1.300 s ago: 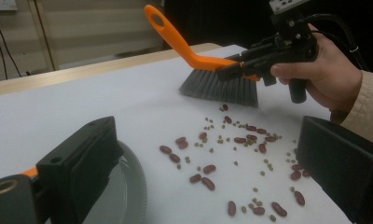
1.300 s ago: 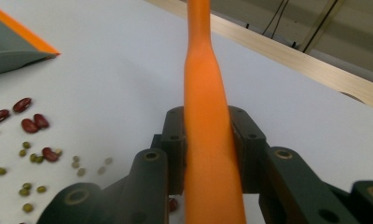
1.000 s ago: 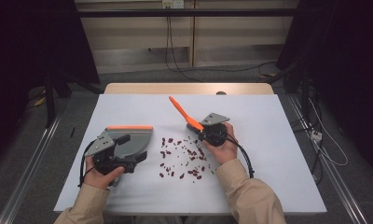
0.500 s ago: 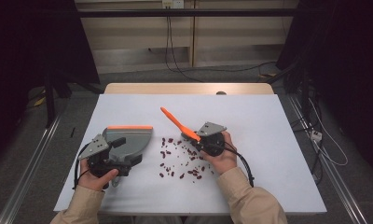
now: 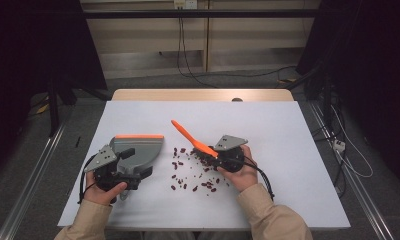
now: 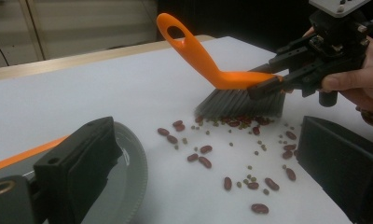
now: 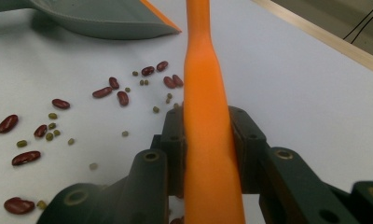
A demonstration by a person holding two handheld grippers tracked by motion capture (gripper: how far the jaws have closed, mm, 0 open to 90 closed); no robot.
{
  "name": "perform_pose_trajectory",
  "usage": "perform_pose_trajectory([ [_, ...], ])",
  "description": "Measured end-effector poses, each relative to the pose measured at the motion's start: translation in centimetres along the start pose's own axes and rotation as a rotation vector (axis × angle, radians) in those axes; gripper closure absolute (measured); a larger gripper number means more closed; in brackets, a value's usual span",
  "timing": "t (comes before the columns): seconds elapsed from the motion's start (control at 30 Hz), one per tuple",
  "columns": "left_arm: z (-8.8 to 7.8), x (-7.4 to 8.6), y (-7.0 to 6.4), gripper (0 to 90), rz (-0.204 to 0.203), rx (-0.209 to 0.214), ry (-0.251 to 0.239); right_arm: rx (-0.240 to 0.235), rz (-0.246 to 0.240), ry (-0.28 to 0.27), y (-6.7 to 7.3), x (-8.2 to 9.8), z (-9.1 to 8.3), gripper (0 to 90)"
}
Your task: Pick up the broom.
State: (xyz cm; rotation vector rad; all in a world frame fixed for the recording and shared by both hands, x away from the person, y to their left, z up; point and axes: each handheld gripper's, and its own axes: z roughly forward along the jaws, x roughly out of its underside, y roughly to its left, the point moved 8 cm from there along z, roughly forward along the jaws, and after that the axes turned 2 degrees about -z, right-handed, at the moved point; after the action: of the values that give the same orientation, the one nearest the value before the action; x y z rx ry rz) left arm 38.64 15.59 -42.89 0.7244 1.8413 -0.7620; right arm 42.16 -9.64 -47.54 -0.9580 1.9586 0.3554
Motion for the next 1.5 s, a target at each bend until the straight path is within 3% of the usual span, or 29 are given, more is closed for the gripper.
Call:
perform_pose_trajectory([
  [0.13,0.0,0.0,0.0,5.2,0.003,0.000,0.000,-0.011,0.042,-0.025,-0.6,-0.2,-0.4,71.3],
  [0.27,0.1,-0.1,0.0,5.2,-0.005,0.001,-0.004,-0.001,0.098,-0.085,-2.3,-1.0,-0.8,71.3],
  [0.43,0.2,-0.1,0.2,5.3,-0.009,0.002,-0.001,0.005,0.103,-0.101,-4.2,-2.1,0.2,71.3],
  [0.63,0.2,0.1,0.4,5.3,-0.015,-0.004,0.004,-0.007,0.032,-0.074,-5.1,-3.2,3.3,71.3],
  [0.77,0.2,0.1,0.5,5.2,-0.023,-0.005,0.003,-0.015,0.009,-0.076,-5.5,-3.7,4.9,71.3],
  [0.87,0.1,0.2,0.7,5.2,-0.023,-0.008,0.007,-0.027,-0.036,-0.062,-5.2,-3.8,5.9,71.3],
  [1.0,0.1,0.2,0.8,5.2,-0.027,-0.011,0.009,-0.070,-0.090,-0.055,-3.8,-3.3,6.5,71.3],
  [1.5,-0.2,0.1,0.9,5.3,-0.025,-0.021,-0.001,-0.172,-0.153,-0.036,0.0,-1.9,3.6,70.6],
])
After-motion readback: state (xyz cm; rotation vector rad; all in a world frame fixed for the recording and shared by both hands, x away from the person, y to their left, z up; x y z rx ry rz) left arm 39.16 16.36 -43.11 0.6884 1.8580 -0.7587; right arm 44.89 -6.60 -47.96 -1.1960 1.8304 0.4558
